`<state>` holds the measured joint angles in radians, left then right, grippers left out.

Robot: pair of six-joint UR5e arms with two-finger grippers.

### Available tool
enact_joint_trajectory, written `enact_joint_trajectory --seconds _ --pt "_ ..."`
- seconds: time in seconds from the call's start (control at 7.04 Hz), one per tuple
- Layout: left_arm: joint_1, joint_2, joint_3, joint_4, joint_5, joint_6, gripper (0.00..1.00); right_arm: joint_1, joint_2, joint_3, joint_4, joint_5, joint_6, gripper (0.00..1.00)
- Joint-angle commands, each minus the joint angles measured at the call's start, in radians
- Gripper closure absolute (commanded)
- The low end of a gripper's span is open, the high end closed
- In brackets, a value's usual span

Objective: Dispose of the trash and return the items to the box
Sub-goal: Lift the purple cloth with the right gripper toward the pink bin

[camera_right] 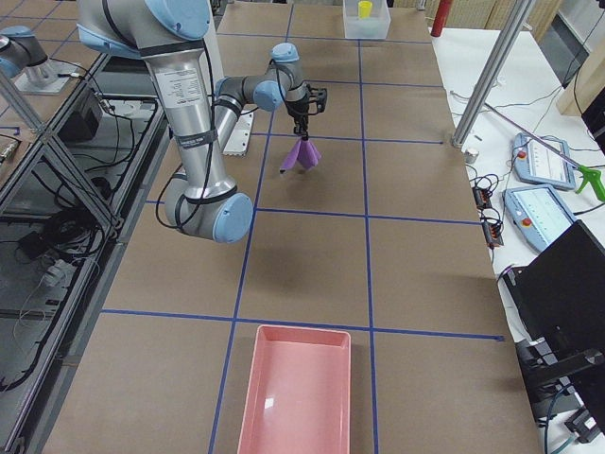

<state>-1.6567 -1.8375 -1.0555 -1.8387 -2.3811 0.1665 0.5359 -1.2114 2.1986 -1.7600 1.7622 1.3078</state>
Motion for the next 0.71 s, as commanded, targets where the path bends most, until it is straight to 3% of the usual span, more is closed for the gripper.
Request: enact_joint_trajectory --seconds 0.0,0.28,0.43,0.57 --pt "0.006 0.148 -0.270 0.138 -0.004 -0.089 0.01 0.178 -0.008 0.015 -0.038 0.144 -0.167 1.00" --pt "0.018 0.248 -0.592 0.409 0.000 -0.093 0.01 0.319 -0.011 0.013 -0.122 0.235 -0.343 1.00" --pt "0.029 0.270 -0.677 0.486 0.002 -0.093 0.01 0.432 -0.014 0.010 -0.184 0.305 -0.487 1.00" --pt "0.038 0.303 -0.696 0.496 0.003 -0.088 0.01 0.538 -0.034 0.009 -0.260 0.341 -0.662 1.00"
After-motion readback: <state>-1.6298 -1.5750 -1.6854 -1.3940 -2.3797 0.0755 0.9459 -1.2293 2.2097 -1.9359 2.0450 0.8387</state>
